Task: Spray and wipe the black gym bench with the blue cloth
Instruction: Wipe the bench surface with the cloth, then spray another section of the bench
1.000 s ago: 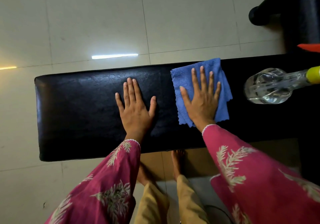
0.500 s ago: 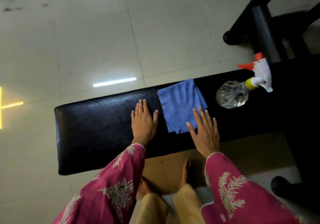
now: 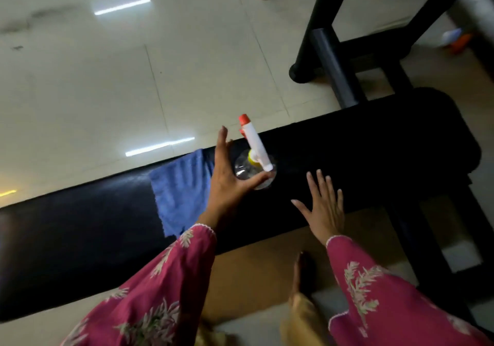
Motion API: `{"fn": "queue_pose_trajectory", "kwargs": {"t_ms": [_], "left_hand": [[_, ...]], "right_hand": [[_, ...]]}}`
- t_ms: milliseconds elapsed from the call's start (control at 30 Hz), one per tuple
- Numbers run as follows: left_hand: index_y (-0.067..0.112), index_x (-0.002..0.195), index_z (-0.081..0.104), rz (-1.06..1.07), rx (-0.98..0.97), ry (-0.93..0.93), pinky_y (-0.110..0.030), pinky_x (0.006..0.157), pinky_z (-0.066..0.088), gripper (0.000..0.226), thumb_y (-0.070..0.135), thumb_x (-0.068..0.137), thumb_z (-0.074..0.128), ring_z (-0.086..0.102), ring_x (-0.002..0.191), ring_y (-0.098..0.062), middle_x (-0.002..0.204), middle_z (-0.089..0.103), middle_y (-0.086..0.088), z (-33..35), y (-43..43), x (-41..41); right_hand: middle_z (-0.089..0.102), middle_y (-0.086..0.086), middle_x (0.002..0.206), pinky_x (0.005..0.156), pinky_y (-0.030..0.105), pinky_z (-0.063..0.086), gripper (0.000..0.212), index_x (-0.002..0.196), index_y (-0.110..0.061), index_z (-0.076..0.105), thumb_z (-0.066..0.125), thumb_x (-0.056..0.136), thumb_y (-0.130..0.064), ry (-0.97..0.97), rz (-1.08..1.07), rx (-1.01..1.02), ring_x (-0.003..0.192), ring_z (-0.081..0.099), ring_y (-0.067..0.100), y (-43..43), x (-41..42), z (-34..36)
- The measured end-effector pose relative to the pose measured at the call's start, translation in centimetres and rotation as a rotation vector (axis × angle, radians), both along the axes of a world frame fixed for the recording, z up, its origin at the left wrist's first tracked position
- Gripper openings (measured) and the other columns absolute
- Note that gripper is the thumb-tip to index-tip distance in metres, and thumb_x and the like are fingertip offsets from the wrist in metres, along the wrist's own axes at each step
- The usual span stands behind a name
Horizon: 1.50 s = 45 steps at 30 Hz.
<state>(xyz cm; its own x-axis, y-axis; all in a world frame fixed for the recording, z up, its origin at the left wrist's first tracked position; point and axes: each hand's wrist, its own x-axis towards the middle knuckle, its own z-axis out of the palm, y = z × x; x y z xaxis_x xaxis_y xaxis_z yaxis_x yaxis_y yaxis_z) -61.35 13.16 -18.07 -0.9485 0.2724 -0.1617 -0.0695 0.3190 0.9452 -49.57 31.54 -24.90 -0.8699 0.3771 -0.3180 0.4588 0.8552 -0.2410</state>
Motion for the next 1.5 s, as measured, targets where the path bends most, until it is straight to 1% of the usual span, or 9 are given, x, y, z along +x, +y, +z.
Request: {"fn": "queue_pose_trajectory", "kwargs": {"t_ms": [267,500,633,800,967,1067,1200,1333,1500], "left_hand": [[0.044,0.130,0.028,0.346,0.044,0.242,-0.052,0.092,0.048,0.077,0.037,0.069,0.074,0.056,0.111,-0.019,0.132,0.039,0.020,-0.5,7.0,-0.5],[0.018,0.111,0.049,0.432,-0.083,0.304,-0.027,0.058,0.045,0.048,0.001,0.066,0.055,0.046,0.051,-0.001,0.088,0.056,0.040,0.9,8.1,-1.1],[0.040,0.096,0.054,0.361,0.069,-0.047,-0.024,0.052,0.045,0.042,0.006,0.071,0.061,0.048,0.057,-0.008,0.083,0.060,0.019,1.0,7.4,-1.1],[0.024,0.084,0.062,0.122,-0.022,-0.539,-0.024,0.051,0.041,0.018,0.009,0.075,0.066,0.048,0.056,-0.014,0.076,0.057,-0.003,-1.2,6.1,2.7],[0.029,0.080,0.060,0.164,-0.015,-0.655,-0.029,0.047,0.047,0.020,0.019,0.062,0.061,0.054,0.045,-0.018,0.076,0.058,-0.018,-0.4,5.4,5.4],[0.024,0.124,0.056,0.117,0.090,-0.656,-0.032,0.075,0.055,0.053,-0.006,0.080,0.050,0.068,0.078,-0.018,0.099,0.070,-0.009,0.3,6.0,6.3],[0.013,0.135,0.045,0.076,0.026,-0.655,-0.014,0.039,0.036,0.057,-0.010,0.082,0.044,0.044,0.040,-0.001,0.087,0.065,-0.016,0.6,6.9,6.6],[0.036,0.128,0.049,-0.092,0.007,-0.718,-0.027,0.059,0.053,0.058,0.005,0.080,0.058,0.061,0.073,-0.013,0.109,0.062,-0.017,0.3,9.0,6.1],[0.020,0.104,0.064,-0.112,-0.021,-0.773,-0.026,0.045,0.036,0.032,0.006,0.076,0.059,0.046,0.047,-0.017,0.065,0.050,-0.010,0.0,15.3,5.7]], "right_hand": [[-0.008,-0.007,0.151,0.114,0.047,0.000,0.085,0.142,-0.031,-0.004,0.015,0.071,-0.073,-0.044,0.182,-0.068,0.139,-0.009,0.013,8.3,0.0,-2.1],[-0.007,-0.007,0.151,0.112,0.047,-0.001,0.081,0.143,-0.031,-0.002,0.017,0.074,-0.071,-0.030,0.156,-0.071,0.139,-0.006,0.015,7.8,0.0,-2.7],[-0.018,-0.009,0.148,0.114,0.047,-0.004,0.082,0.139,-0.032,-0.011,0.031,0.077,-0.066,-0.072,0.172,-0.083,0.137,-0.016,0.013,7.8,-0.1,-2.3],[-0.020,-0.008,0.150,0.115,0.047,-0.002,0.081,0.137,-0.032,-0.017,0.039,0.085,-0.059,-0.113,0.168,-0.078,0.143,-0.011,0.018,7.6,-0.3,-1.1],[-0.022,-0.001,0.154,0.116,0.046,-0.001,0.087,0.142,-0.029,-0.019,0.042,0.087,-0.058,-0.281,0.197,-0.062,0.143,-0.016,0.020,6.9,0.3,0.4],[-0.023,-0.002,0.154,0.116,0.046,0.000,0.090,0.143,-0.029,-0.019,0.046,0.087,-0.056,-0.307,0.205,-0.064,0.143,-0.015,0.019,6.6,1.5,0.5],[-0.016,-0.004,0.156,0.116,0.045,0.000,0.082,0.145,-0.029,-0.011,0.045,0.089,-0.052,-0.228,0.192,-0.067,0.144,-0.009,0.017,7.1,2.9,0.5],[-0.005,-0.001,0.157,0.115,0.046,0.003,0.077,0.147,-0.027,0.000,0.045,0.089,-0.051,-0.120,0.049,-0.034,0.145,-0.004,0.020,11.1,3.6,0.7],[-0.004,0.002,0.157,0.115,0.050,0.003,0.075,0.147,-0.025,0.003,0.042,0.090,-0.053,-0.184,-0.035,0.043,0.145,-0.003,0.023,18.5,3.6,0.8]]}}
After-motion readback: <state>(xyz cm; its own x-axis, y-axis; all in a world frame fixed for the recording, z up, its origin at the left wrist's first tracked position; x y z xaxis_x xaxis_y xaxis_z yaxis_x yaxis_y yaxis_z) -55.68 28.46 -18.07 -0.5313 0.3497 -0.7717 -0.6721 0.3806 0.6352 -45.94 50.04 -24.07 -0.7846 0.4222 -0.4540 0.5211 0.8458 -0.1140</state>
